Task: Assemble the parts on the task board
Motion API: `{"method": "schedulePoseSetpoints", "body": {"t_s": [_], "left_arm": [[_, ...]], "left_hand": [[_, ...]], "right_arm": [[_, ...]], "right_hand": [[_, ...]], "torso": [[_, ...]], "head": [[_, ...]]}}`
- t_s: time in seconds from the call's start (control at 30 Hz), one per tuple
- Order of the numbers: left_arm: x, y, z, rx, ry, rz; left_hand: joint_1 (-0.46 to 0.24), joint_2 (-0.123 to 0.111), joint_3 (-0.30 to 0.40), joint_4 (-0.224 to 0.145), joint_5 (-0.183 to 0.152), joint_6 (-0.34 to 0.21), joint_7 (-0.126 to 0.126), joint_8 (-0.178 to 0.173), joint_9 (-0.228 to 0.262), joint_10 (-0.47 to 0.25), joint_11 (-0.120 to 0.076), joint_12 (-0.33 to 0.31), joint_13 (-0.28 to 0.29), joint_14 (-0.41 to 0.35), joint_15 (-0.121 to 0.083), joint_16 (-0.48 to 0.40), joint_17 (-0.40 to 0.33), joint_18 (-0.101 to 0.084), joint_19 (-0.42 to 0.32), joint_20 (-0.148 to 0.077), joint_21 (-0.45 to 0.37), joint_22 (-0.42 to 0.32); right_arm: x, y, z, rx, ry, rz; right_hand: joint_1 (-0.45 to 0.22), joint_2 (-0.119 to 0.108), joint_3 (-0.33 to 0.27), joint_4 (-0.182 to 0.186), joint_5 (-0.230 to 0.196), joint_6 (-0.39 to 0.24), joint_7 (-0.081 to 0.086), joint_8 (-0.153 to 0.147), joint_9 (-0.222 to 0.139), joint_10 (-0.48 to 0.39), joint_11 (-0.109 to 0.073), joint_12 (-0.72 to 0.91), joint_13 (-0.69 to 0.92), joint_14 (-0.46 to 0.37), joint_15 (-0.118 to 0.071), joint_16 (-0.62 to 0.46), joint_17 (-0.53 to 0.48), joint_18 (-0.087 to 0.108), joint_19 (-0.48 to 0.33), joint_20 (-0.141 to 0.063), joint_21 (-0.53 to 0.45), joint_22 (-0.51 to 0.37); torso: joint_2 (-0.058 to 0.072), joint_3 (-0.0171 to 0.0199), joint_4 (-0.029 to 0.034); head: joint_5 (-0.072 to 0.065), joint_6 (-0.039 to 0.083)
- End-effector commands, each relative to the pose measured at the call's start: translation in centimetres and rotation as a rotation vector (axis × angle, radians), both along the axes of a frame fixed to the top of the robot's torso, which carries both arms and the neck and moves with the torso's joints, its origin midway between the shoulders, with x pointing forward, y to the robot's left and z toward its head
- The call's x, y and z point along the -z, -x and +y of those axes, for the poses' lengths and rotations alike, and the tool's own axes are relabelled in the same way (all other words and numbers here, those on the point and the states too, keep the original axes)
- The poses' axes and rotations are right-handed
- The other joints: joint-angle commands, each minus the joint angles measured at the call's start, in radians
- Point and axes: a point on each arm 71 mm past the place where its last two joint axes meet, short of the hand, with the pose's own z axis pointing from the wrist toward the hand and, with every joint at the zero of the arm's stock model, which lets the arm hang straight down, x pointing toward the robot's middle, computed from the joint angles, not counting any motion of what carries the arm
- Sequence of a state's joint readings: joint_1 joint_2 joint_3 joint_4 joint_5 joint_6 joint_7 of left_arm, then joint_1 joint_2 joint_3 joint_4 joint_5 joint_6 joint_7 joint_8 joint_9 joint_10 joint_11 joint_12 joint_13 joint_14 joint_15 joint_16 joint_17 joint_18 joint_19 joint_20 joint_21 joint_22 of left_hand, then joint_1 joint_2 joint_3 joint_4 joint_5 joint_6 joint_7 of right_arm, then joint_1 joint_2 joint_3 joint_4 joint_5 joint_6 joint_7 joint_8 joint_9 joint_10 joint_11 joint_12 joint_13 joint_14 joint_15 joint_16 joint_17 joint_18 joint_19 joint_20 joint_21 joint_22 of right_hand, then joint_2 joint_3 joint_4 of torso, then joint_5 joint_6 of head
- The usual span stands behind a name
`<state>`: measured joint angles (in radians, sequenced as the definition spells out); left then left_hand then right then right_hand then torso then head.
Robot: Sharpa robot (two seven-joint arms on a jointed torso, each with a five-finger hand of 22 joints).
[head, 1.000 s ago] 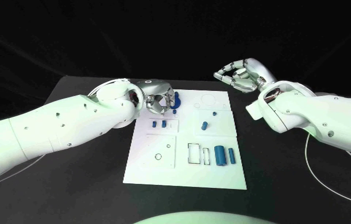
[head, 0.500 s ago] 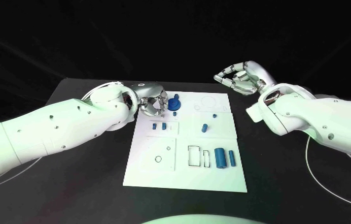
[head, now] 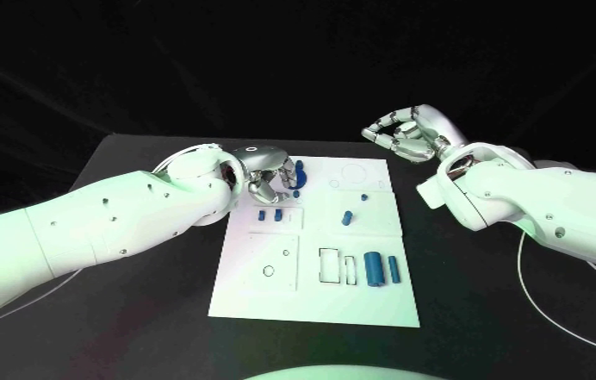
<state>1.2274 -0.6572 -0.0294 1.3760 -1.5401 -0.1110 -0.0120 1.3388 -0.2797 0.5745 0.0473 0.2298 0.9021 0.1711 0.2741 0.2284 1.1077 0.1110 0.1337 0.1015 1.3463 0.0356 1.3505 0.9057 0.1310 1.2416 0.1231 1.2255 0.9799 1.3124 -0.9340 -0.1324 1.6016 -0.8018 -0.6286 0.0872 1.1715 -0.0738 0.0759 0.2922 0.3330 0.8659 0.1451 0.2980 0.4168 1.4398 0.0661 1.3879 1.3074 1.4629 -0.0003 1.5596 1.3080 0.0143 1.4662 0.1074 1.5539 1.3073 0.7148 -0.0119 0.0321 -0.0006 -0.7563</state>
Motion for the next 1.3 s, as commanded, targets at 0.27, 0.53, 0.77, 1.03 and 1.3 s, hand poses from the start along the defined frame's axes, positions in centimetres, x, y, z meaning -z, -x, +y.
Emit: {"method": "schedulePoseSetpoints", "body": {"t_s": [0.27, 0.53, 0.77, 1.03, 1.3], "left_arm": [[1.3, -0.4, -1.4, -0.009, -0.072, -0.021], [1.4, -0.5, -2.1, -0.018, -0.082, -0.040], [1.3, -0.5, -2.4, -0.015, -0.082, -0.045], [1.5, -0.4, -2.8, -0.004, -0.104, -0.019], [1.9, -0.6, -3.2, 0.004, -0.124, 0.003]], "left_hand": [[0.006, 0.011, -0.013, -0.002, -0.002, 0.011, -0.007, 0.000, 0.003, -0.007, -0.003, 0.010, 0.005, -0.009, -0.004, -0.002, -0.007, -0.001, -0.007, -0.001, -0.010, -0.007], [0.023, 0.024, -0.007, -0.008, -0.002, 0.011, -0.007, -0.003, 0.003, -0.008, -0.005, 0.024, 0.012, -0.005, -0.006, 0.003, -0.002, -0.003, -0.001, -0.003, -0.005, 0.000], [0.033, 0.036, -0.006, -0.013, -0.003, 0.022, -0.011, -0.001, 0.006, -0.002, -0.010, 0.052, 0.026, 0.003, -0.010, 0.010, 0.005, -0.006, 0.011, -0.007, 0.005, 0.013], [0.037, 0.046, -0.008, -0.017, -0.005, 0.045, -0.020, 0.008, 0.011, 0.006, -0.020, 0.088, 0.045, 0.009, -0.018, 0.017, 0.010, -0.008, 0.020, -0.013, 0.013, 0.024], [0.038, 0.051, -0.009, -0.018, -0.004, 0.055, -0.022, 0.012, 0.013, -0.001, -0.021, 0.098, 0.050, 0.010, -0.021, 0.018, 0.010, -0.008, 0.019, -0.015, 0.012, 0.023]], "right_arm": [[0.0, 0.0, 0.2, -0.013, 0.001, 0.000], [0.1, 0.0, 0.3, -0.015, 0.001, 0.000], [0.1, 0.0, 0.3, -0.014, 0.002, 0.002], [0.2, 0.0, 0.3, -0.014, 0.002, 0.003], [0.2, 0.0, 0.4, -0.017, 0.002, 0.003]], "right_hand": [[0.007, 0.003, -0.007, -0.001, 0.007, -0.001, 0.001, 0.004, 0.000, -0.004, -0.002, -0.002, 0.121, 0.100, -0.007, -0.005, 0.234, -0.009, 0.095, -0.010, -0.002, 0.253], [0.007, 0.003, -0.007, -0.001, 0.007, -0.001, 0.001, 0.004, 0.000, -0.004, -0.002, -0.002, 0.121, 0.100, -0.007, -0.005, 0.234, -0.009, 0.095, -0.010, -0.002, 0.253], [0.007, 0.003, -0.007, -0.001, 0.007, -0.001, 0.001, 0.004, 0.000, -0.004, -0.002, -0.002, 0.121, 0.100, -0.007, -0.005, 0.234, -0.009, 0.095, -0.010, -0.002, 0.253], [0.007, 0.006, -0.012, -0.001, 0.006, 0.000, 0.000, 0.006, -0.001, -0.004, -0.003, -0.004, 0.120, 0.100, -0.008, -0.005, 0.234, -0.009, 0.095, -0.011, -0.003, 0.252], [0.007, 0.006, -0.012, -0.001, 0.006, 0.000, 0.000, 0.006, -0.001, -0.004, -0.003, -0.004, 0.120, 0.100, -0.008, -0.005, 0.234, -0.009, 0.095, -0.011, -0.003, 0.252]], "torso": [[0.003, -0.0015, -0.0047], [0.002, -0.0016, -0.0031], [0.003, -0.0009, -0.0033], [0.001, -0.0009, -0.0014], [0.001, -0.0010, -0.0034]], "head": [[-0.001, 0.000], [-0.003, -0.001], [-0.007, -0.004], [-0.009, -0.006], [-0.009, -0.005]]}}
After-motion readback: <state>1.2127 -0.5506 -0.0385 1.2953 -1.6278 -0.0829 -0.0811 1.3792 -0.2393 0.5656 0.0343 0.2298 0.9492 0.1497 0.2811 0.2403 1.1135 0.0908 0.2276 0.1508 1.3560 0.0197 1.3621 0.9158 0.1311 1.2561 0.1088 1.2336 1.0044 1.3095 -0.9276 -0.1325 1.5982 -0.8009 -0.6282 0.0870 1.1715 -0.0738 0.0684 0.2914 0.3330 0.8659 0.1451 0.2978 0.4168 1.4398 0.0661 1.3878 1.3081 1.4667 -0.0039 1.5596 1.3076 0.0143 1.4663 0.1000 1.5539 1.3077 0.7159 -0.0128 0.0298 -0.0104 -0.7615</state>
